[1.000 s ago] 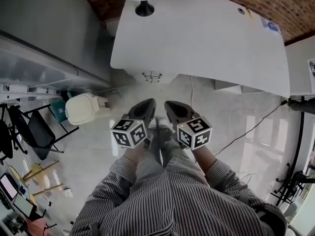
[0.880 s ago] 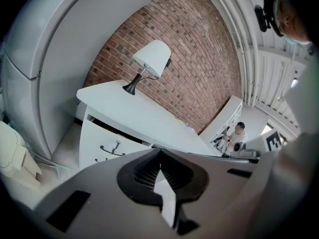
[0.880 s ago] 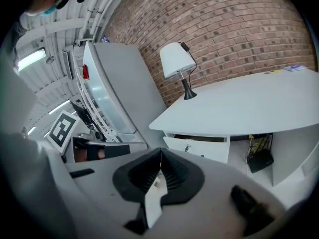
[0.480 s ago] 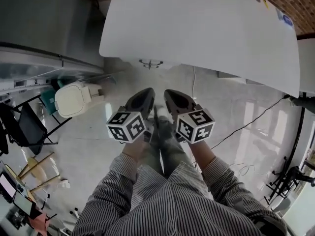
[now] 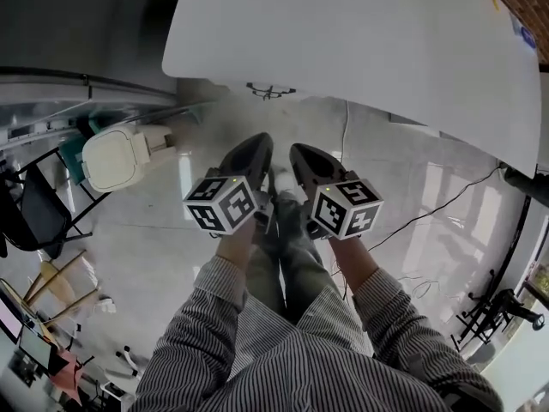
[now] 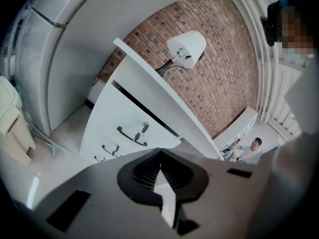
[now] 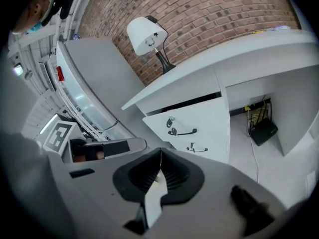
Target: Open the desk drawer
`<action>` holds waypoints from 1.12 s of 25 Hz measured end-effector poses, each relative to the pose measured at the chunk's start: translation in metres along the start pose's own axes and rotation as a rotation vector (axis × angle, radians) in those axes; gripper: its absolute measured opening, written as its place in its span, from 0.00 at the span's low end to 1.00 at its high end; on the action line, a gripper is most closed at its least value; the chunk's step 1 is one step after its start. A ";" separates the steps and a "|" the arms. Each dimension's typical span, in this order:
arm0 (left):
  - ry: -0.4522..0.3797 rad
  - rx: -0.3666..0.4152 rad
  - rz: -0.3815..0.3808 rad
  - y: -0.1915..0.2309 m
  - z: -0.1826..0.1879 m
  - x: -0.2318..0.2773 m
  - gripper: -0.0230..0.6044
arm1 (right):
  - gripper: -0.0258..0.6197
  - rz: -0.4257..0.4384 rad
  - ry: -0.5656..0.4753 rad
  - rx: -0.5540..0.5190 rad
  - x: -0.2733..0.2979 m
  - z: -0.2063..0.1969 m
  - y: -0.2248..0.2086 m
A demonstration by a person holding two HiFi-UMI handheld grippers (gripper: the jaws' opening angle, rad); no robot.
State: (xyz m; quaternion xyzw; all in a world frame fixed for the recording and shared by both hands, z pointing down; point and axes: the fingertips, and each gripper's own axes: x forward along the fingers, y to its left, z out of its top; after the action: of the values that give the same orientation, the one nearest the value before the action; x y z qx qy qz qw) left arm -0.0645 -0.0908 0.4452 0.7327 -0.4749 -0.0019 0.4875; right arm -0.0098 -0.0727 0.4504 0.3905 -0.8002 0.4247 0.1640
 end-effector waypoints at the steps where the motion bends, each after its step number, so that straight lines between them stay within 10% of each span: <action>1: 0.000 -0.007 0.000 0.006 -0.001 0.003 0.06 | 0.07 0.002 -0.001 0.015 0.006 -0.001 -0.004; 28: -0.085 -0.178 -0.087 0.092 -0.012 0.057 0.06 | 0.07 0.088 -0.153 0.362 0.100 -0.026 -0.045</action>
State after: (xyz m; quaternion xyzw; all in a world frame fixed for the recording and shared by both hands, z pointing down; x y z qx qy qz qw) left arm -0.0918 -0.1287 0.5432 0.7056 -0.4606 -0.0964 0.5298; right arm -0.0410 -0.1149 0.5501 0.4094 -0.7370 0.5377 0.0112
